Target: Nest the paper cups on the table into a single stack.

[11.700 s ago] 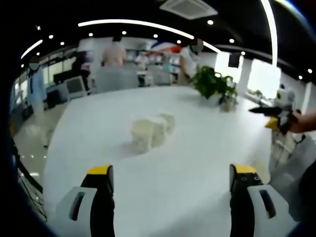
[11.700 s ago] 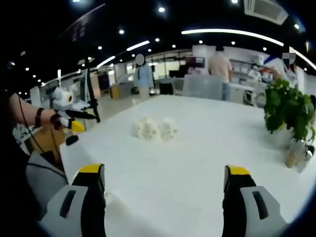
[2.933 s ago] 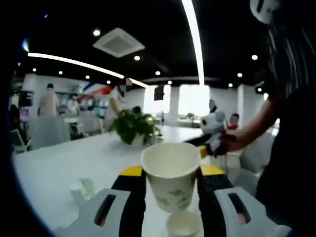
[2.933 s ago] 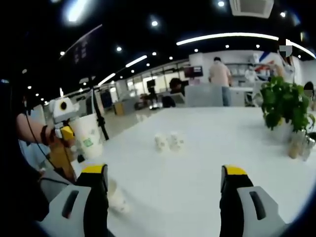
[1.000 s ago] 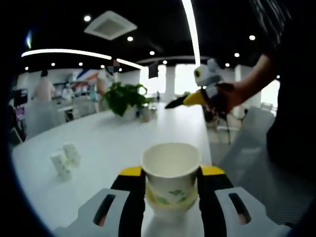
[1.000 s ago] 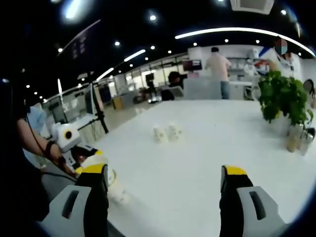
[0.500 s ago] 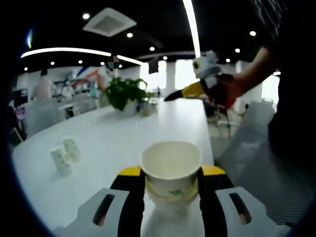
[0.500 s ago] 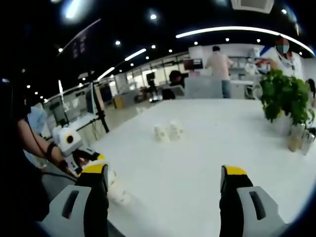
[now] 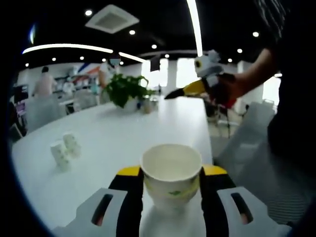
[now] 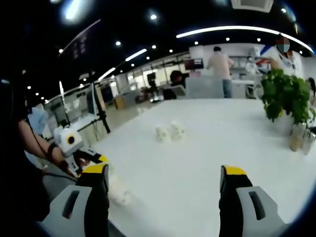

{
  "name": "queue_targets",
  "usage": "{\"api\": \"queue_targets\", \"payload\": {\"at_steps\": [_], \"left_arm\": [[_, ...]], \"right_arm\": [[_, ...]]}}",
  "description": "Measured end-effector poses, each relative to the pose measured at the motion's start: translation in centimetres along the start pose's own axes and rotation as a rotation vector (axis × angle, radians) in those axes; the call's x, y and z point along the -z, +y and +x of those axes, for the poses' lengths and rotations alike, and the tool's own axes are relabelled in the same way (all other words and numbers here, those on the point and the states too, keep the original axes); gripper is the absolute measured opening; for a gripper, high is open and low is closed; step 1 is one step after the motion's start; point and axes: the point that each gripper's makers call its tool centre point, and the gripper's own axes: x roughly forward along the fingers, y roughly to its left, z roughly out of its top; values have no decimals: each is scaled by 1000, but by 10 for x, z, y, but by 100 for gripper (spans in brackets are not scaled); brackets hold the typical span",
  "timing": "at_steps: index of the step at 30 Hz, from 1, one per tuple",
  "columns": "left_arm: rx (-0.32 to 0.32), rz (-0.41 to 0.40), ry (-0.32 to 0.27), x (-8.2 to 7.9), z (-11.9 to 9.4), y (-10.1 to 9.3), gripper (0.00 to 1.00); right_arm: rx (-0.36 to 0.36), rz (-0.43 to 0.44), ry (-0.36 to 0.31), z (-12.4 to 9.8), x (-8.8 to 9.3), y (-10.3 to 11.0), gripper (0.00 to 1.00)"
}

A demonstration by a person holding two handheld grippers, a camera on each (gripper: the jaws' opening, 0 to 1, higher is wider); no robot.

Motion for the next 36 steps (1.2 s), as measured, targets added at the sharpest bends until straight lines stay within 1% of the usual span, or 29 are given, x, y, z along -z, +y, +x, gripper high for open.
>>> {"api": "queue_targets", "payload": {"at_steps": [6, 11, 22, 24, 31, 34, 36], "left_arm": [[-7, -11, 4, 2, -1, 1, 47], [0, -19, 17, 5, -3, -2, 51], [-10, -32, 13, 5, -6, 1, 50], [-16, -45, 1, 1, -8, 2, 50], [-52, -25, -17, -15, -22, 11, 52], [-83, -4, -52, -27, -30, 18, 55], [-93, -1, -57, -31, -32, 20, 56]], "right_arm": [[-4, 2, 1, 1, 1, 1, 91], [-6, 4, 1, 2, 2, 1, 91], [-13, 0, -1, 5, 0, 3, 91], [-14, 1, 0, 6, 0, 4, 91], [-20, 1, 0, 8, 0, 4, 91], [-18, 1, -5, 8, -2, 4, 91], [-20, 4, -7, 9, -2, 4, 91]]}}
